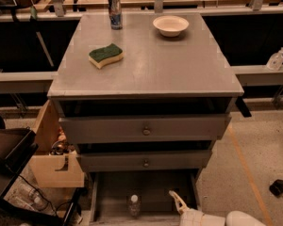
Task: Pick water bottle from bottom drawer and place on counter
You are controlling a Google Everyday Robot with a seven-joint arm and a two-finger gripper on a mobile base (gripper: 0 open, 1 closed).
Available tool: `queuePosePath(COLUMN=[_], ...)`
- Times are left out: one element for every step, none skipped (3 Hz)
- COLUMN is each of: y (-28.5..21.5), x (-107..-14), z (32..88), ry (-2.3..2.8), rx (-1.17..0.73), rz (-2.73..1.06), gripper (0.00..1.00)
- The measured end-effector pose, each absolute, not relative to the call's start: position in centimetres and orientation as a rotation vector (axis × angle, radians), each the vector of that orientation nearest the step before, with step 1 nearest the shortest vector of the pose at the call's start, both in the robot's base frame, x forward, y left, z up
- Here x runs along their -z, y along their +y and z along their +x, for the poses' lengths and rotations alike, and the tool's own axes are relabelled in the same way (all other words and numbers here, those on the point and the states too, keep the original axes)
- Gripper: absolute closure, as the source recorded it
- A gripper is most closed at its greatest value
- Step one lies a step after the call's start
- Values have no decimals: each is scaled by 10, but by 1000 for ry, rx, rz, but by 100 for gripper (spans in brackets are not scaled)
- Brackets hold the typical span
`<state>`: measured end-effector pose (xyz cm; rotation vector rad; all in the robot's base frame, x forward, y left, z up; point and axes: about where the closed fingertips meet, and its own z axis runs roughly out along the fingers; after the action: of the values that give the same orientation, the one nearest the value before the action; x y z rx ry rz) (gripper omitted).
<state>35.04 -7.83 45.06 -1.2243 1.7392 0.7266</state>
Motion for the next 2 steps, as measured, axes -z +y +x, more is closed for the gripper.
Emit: queuePosePath(y=[-58,-55], x=[-405,-400], z=[349,353], ry=[1717,1722], rx=[-829,-835], rz=[-1177,-1165], gripper=[0,0])
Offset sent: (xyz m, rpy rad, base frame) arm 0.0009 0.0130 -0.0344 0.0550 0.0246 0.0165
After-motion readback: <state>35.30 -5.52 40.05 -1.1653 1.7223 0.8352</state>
